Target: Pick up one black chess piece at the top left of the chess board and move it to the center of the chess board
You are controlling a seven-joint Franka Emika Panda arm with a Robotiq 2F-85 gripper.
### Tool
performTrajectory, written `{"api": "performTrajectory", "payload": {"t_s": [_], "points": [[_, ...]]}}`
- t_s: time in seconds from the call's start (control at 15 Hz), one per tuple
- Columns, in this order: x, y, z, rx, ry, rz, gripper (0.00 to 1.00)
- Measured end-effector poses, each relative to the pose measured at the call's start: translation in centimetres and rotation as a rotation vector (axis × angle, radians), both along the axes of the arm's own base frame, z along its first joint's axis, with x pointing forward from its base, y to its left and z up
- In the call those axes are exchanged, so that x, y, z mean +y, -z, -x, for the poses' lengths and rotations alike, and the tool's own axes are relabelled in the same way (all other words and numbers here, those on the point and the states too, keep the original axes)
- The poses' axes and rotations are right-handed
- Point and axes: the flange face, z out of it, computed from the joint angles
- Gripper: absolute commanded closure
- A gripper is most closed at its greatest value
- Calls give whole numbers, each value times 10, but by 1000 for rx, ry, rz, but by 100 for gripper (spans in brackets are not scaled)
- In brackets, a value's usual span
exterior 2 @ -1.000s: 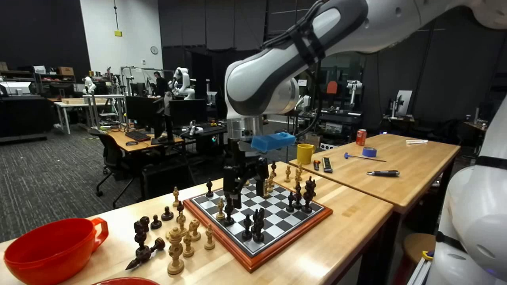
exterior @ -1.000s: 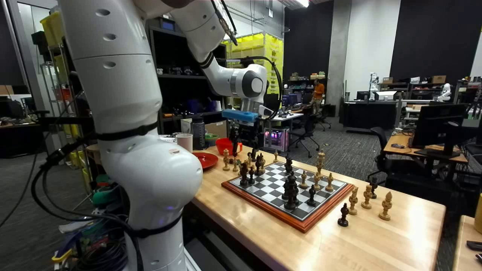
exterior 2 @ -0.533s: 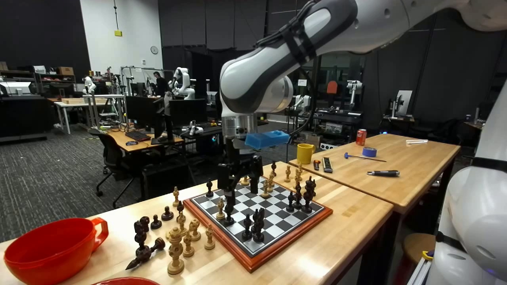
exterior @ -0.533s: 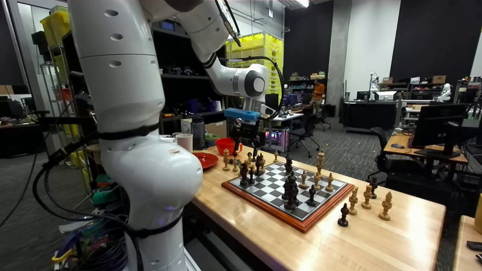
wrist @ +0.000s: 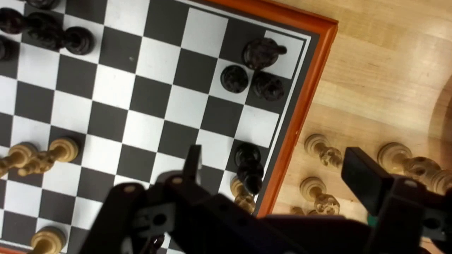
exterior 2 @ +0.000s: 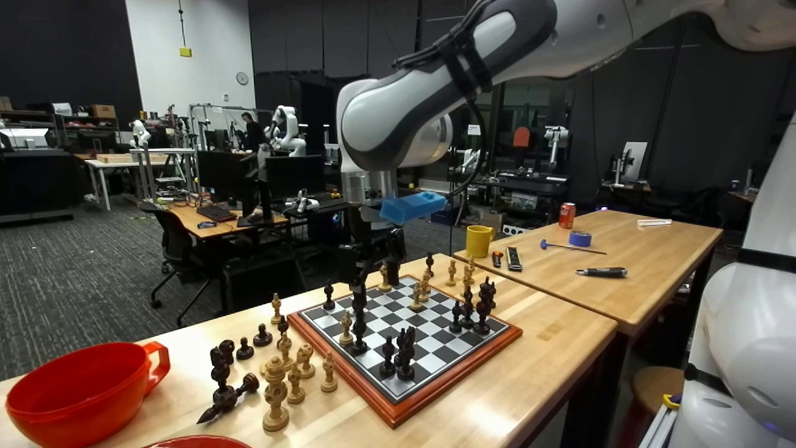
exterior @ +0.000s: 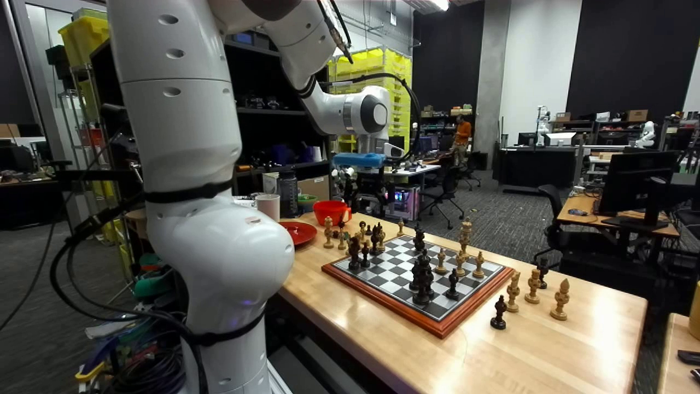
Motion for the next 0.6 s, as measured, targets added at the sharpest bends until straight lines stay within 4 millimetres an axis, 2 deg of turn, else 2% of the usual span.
{"api": "performTrajectory", "payload": {"t_s": [0.2,0.47,0.6], "points": [[7,-5,-24,-10,-10,-6,0],[16,-2,-62,-24,-5,-35,0],[18,2,-70,-22,-4,-39,0]]}}
